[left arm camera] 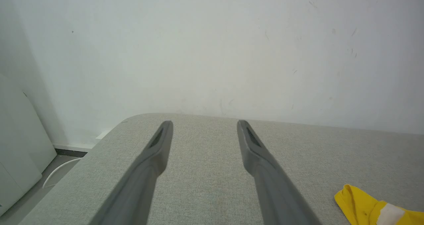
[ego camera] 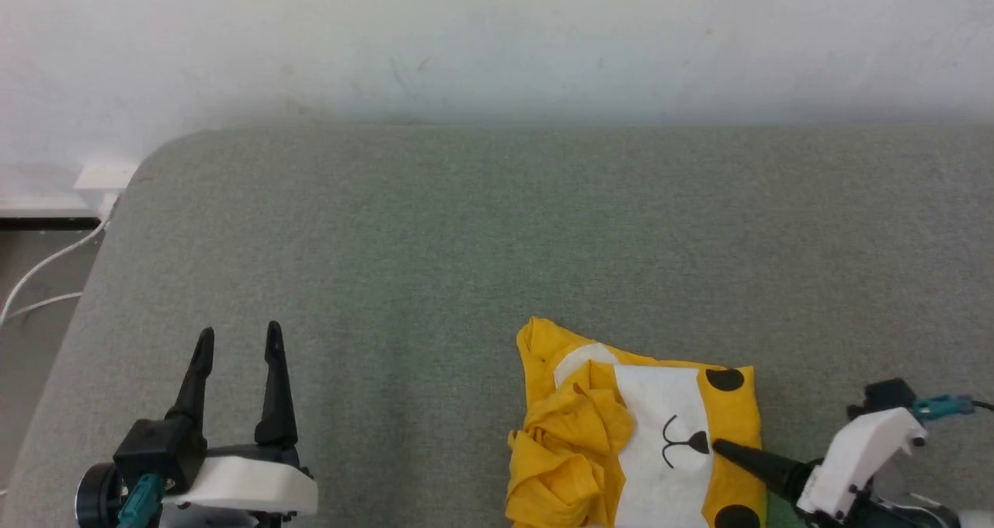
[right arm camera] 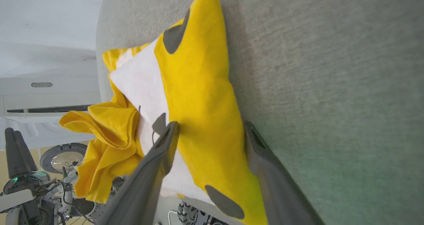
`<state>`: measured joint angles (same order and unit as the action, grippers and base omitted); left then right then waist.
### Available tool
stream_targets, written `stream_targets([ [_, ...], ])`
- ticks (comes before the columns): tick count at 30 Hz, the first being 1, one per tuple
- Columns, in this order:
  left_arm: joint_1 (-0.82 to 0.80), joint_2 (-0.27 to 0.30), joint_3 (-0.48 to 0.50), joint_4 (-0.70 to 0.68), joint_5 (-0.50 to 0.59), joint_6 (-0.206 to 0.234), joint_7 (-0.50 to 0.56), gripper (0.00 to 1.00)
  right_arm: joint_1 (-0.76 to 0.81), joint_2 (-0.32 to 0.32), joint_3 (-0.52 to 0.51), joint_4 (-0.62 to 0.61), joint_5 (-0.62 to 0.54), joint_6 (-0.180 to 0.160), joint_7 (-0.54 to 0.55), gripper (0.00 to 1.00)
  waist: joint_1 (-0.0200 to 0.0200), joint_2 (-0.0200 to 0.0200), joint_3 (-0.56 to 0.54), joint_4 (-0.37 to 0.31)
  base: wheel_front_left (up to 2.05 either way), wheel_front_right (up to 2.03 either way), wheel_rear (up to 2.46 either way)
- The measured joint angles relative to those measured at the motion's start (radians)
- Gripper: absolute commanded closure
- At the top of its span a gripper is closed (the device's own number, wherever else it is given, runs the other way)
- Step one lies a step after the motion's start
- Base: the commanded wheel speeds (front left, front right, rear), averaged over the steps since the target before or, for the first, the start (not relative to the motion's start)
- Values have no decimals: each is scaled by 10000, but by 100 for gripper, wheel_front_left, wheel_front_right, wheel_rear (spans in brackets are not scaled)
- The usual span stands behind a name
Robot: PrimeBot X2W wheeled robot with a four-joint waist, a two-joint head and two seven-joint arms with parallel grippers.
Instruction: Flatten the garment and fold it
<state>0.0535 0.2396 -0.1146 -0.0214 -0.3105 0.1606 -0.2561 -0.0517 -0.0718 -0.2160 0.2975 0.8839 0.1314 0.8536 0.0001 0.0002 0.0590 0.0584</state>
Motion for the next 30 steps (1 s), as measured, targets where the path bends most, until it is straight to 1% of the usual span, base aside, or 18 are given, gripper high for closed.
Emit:
stream_targets([
  [2, 0, -104, 92, 0, 82, -127, 0, 0, -144, 38, 276, 261, 48, 2, -2, 0, 0, 0, 50, 88, 0, 0, 0],
  [3, 0, -153, 132, 2, 136, -196, 0, 0, -221, 50, 426, 382, 63, 2, -4, 6, 0, 0, 71, 124, 0, 0, 0],
  [4, 0, -198, 163, 2, 169, -242, 0, 0, -301, 50, 581, 506, 67, 2, 8, 60, 0, 0, 88, 158, 0, 0, 0],
  [5, 0, -242, 198, 4, 215, -293, 0, 0, -372, 52, 731, 608, 71, 2, 6, 97, -1, 0, 105, 185, 0, 0, 0],
  [6, 0, -290, 224, 8, 242, -351, 0, 0, -441, 58, 869, 681, 82, 2, -15, 100, -1, 0, 119, 210, 0, 0, 0],
  [9, 0, -433, 328, 23, 313, -487, 0, 0, -558, 38, 1312, 803, 56, 2, -205, 100, 0, 0, 131, 259, 0, 0, 0],
  [11, 1, -493, 410, 29, 391, -606, 0, 0, -572, -86, 1728, 709, -107, 2, -510, 100, 0, 0, 96, 256, 0, 0, 0],
  [14, 4, -514, 516, 52, 573, -734, 0, 0, -636, -577, 2479, 368, -683, 2, -1227, 100, -1, 0, -1, 205, 0, 0, 0],
  [17, 24, -581, 604, 65, 681, -811, 0, 0, -750, -1277, 3193, 119, -1848, 2, -2153, 100, -1, 0, -117, 78, 0, 0, 0],
  [19, 40, -629, 635, 69, 750, -884, 0, 0, -787, -1632, 3488, 107, -2527, 2, -2554, 100, -1, 0, -185, -58, 0, 0, 0],
  [21, 71, -690, 679, 67, 782, -895, -4, 0, -837, -1898, 3664, 196, -3221, 4, -2761, 100, -1, 0, -235, -243, 0, 0, 0],
  [24, 150, -792, 709, 52, 855, -943, -10, 0, -988, -2169, 3668, 410, -3833, 2, -2729, 100, -1, 0, -277, -607, 0, 0, 0],
  [30, 136, -955, 692, -169, 1035, -1049, -10, 0, -1781, -2780, 3448, 871, -4527, 12, -2466, 100, -1, 0, -139, -1576, 0, 0, 0],
])
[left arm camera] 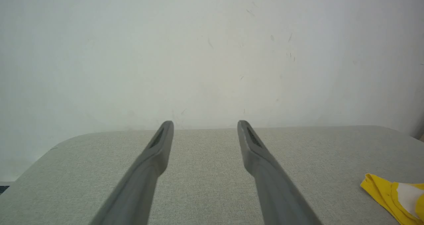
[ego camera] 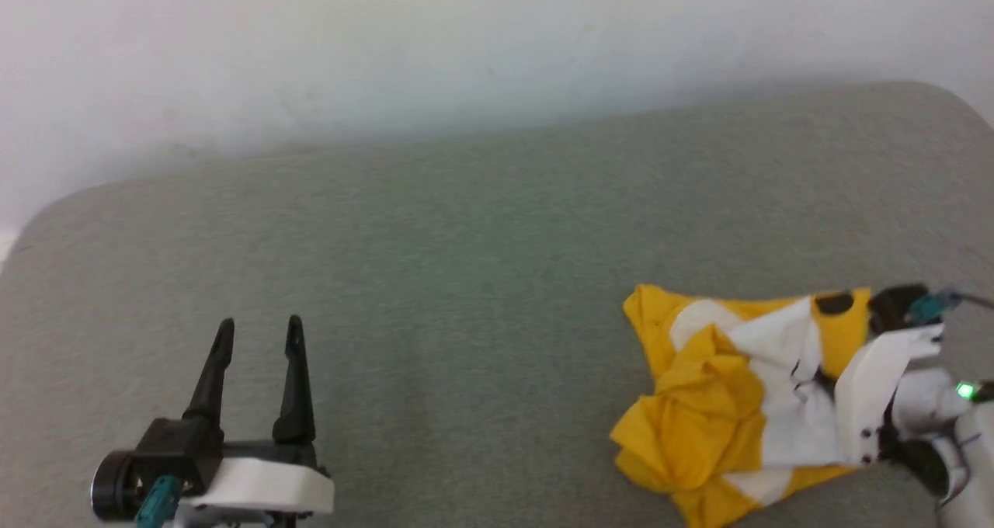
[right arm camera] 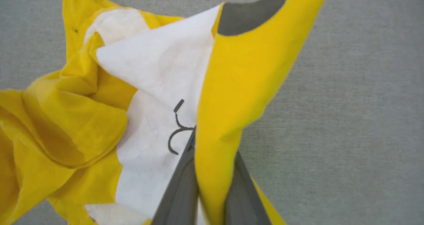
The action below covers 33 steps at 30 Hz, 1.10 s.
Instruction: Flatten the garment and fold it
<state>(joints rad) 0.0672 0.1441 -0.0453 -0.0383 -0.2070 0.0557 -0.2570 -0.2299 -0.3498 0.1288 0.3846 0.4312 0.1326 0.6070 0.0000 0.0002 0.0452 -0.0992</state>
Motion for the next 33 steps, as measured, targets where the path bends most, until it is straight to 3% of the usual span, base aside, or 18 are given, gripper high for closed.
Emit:
stream_targets([
  [8, -1299, 67, -405, -339, 514, -380, -2, 0, -1763, -802, -732, 1118, -612, 2, -784, 100, 1, 0, 1053, -1192, 0, 0, 0],
  [16, -2638, 305, -805, -376, 869, -642, 75, 0, -3307, -1003, -1776, 2752, -1260, 2, -3099, 100, 4, 0, 2711, -1867, 0, 0, 0],
  [17, -2755, 314, -855, -364, 880, -650, 79, 0, -3456, -972, -1939, 2955, -1352, 2, -3582, 87, 3, 0, 2907, -1929, 0, 0, 0],
  [18, -2845, 322, -884, -347, 899, -652, 94, 0, -3597, -928, -2025, 3181, -1440, 2, -3944, 56, 4, 0, 3087, -1985, 0, 0, 0],
  [19, -2919, 326, -907, -314, 915, -658, 102, 0, -3695, -872, -2069, 3404, -1509, 2, -4297, 6, 4, 0, 3263, -2037, 0, 0, 0],
  [20, -2986, 326, -915, -276, 911, -700, 102, 0, -3758, -796, -2105, 3618, -1544, 2, -4702, 0, 5, 0, 3424, -2080, 0, 0, 0],
  [26, -3038, 334, -779, -6, 825, -637, 98, 0, -3853, -721, -2245, 4899, -2186, 2, -6819, 0, 5, 0, 4019, -2209, 0, 0, 0],
  [33, -2531, 163, -531, 424, 604, -445, 12, 0, -3394, -1104, -3003, 5599, -3212, 2, -8406, 0, 0, -1, 3560, -2183, 0, 0, 0],
])
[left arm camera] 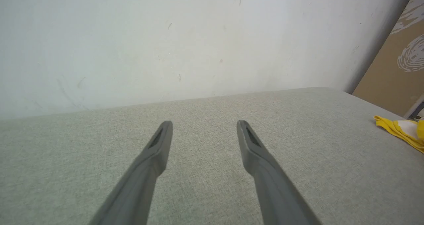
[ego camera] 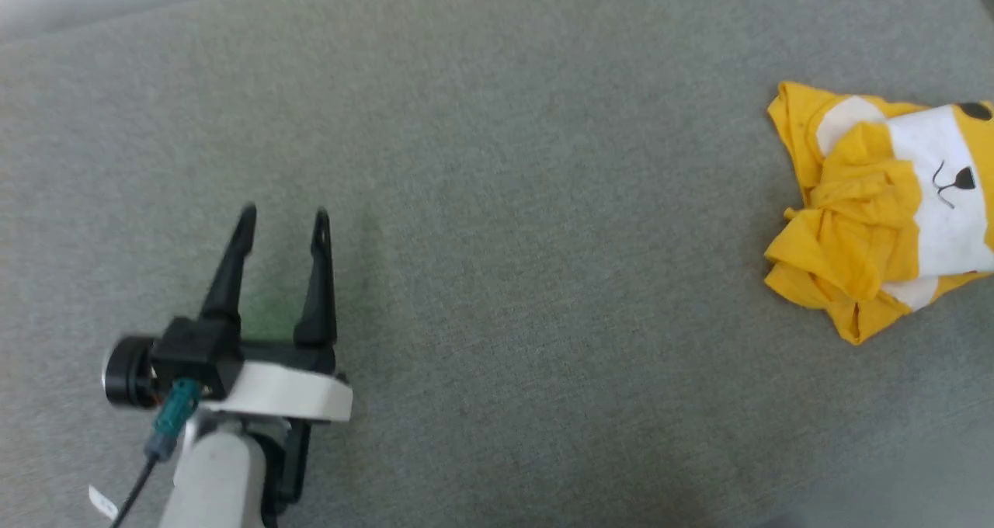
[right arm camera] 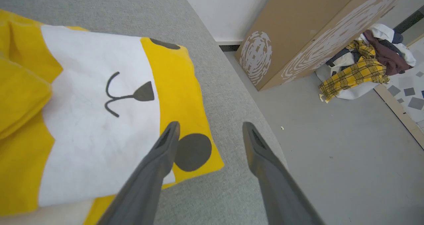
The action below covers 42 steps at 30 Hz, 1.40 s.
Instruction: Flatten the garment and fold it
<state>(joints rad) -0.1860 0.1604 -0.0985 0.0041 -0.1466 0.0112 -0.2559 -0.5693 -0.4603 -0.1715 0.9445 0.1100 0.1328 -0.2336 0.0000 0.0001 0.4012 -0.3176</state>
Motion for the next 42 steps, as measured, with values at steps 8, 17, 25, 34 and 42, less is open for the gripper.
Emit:
stream_targets([
  [8, 1059, -462, 407, 236, -320, 303, 0, 0, 2555, 765, -307, -1948, -454, 0, -228, 0, -3, 0, -1259, 316, 0, 0, 0],
  [17, 1849, -564, 1022, 242, -301, 351, -12, 0, 4428, 2907, 965, -5453, -8, 0, 79, 0, -3, 0, -2410, 1276, 0, 0, 0],
  [25, 1958, -230, 1592, 201, -178, 163, -12, 0, 4688, 3440, 1864, -7749, 418, 0, 500, 0, -1, 0, -2880, 2348, 0, 0, 0],
  [34, 2505, 31, 1908, 698, -207, -278, -12, 0, 5955, 3689, 2211, -9273, 407, -2, 1003, 0, -1, 0, -3529, 2766, 0, 0, 0],
  [42, 2866, -261, 1824, 895, -205, -395, -12, 0, 6537, 3774, 2115, -9480, 330, -2, 1101, 0, -1, 0, -3929, 2665, 0, 0, 0],
])
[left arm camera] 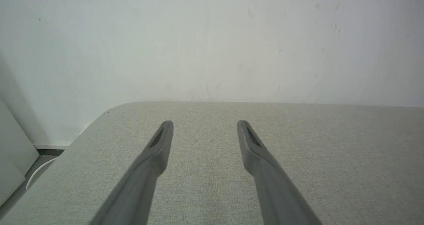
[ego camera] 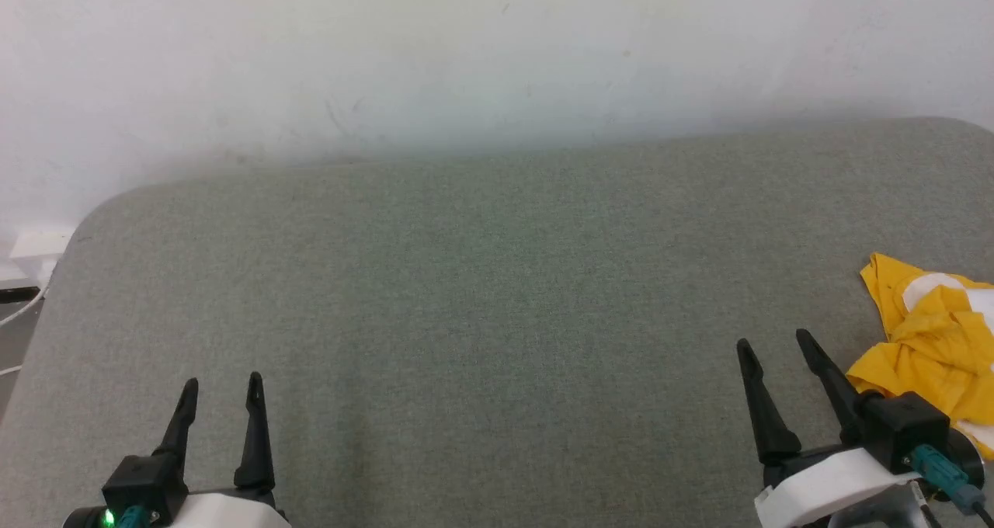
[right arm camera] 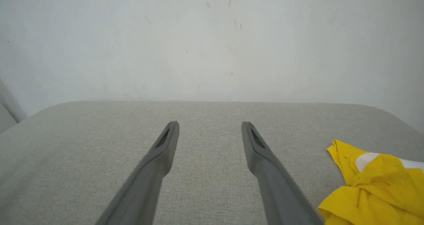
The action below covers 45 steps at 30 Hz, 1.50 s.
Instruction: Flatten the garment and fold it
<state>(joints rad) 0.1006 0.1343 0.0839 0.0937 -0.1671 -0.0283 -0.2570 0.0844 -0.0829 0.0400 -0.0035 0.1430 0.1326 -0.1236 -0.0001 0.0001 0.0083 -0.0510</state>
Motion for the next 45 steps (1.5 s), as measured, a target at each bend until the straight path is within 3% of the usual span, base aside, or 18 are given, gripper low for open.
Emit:
stream_targets([
  [11, -2, -13, -4, 393, 17, -236, 0, 0, 33, 153, 75, 2, -151, 0, -48, 0, 1, 0, -170, -38, 0, 0, 0],
  [12, -2, -13, -4, 422, 15, -236, 6, 100, 32, 157, 71, 6, -150, 0, -63, 100, 1, 0, -180, -30, 0, 0, 0],
  [45, -84, -165, -186, 169, 314, -176, 568, 100, -38, 171, -31, 8, -380, 2, 194, 100, 2, 0, -158, 98, 0, 0, 0],
])
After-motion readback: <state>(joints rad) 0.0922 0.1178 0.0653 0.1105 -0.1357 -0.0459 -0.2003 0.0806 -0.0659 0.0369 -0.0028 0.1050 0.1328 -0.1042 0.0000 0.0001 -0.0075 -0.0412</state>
